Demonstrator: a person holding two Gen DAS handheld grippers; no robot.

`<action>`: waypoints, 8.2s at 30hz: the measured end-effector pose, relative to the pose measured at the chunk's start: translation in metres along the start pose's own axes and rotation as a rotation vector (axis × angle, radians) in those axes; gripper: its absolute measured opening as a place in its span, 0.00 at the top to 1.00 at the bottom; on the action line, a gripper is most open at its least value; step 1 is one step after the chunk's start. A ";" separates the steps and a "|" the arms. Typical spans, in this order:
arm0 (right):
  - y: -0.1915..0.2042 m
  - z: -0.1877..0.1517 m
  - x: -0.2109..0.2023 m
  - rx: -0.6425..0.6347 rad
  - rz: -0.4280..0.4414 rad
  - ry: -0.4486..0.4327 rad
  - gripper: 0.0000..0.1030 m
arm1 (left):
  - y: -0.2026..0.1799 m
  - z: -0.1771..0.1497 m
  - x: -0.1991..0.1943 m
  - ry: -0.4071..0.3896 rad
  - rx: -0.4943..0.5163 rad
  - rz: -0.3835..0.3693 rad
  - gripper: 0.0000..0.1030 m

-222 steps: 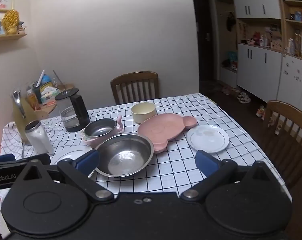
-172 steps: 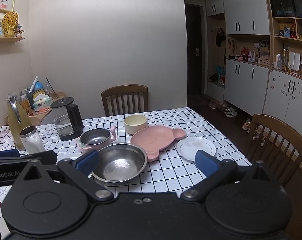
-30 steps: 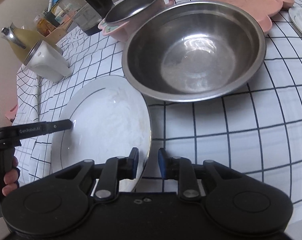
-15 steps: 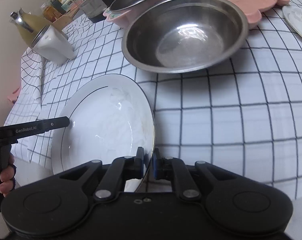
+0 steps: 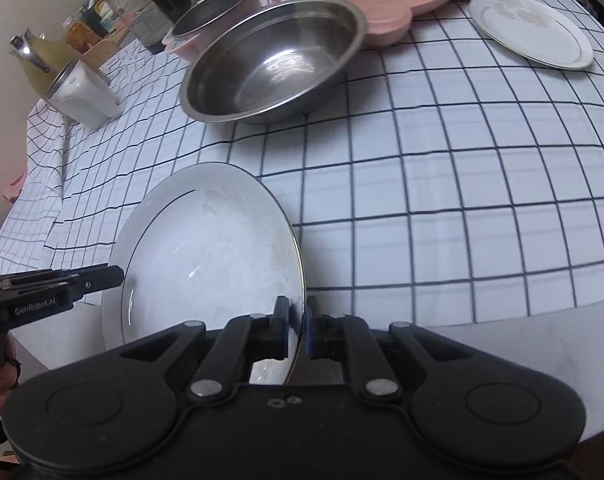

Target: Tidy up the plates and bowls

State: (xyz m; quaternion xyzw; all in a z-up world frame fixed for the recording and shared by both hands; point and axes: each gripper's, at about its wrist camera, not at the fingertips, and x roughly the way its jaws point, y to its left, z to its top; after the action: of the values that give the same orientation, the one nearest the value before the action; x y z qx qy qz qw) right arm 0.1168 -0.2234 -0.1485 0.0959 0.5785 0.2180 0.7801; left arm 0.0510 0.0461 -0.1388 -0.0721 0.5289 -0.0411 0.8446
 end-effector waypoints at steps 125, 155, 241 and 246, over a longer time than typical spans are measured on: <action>-0.293 0.252 -0.009 -0.071 -0.027 -0.046 0.86 | -0.285 0.233 0.208 0.002 -0.130 -0.038 0.84; -0.218 0.166 -0.079 -0.069 -0.040 -0.074 0.90 | -0.252 0.146 0.096 -0.048 -0.108 -0.079 0.84; 0.035 0.005 -0.024 -0.141 -0.059 -0.008 0.80 | -0.036 -0.004 -0.041 -0.071 0.069 -0.013 0.84; 0.045 0.003 -0.043 -0.178 -0.066 -0.069 0.74 | -0.048 0.002 -0.054 -0.117 0.105 -0.030 0.84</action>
State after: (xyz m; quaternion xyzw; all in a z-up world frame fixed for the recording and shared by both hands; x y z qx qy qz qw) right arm 0.0989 -0.2023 -0.0924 0.0146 0.5326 0.2391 0.8118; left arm 0.0293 0.0068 -0.0821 -0.0381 0.4744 -0.0773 0.8761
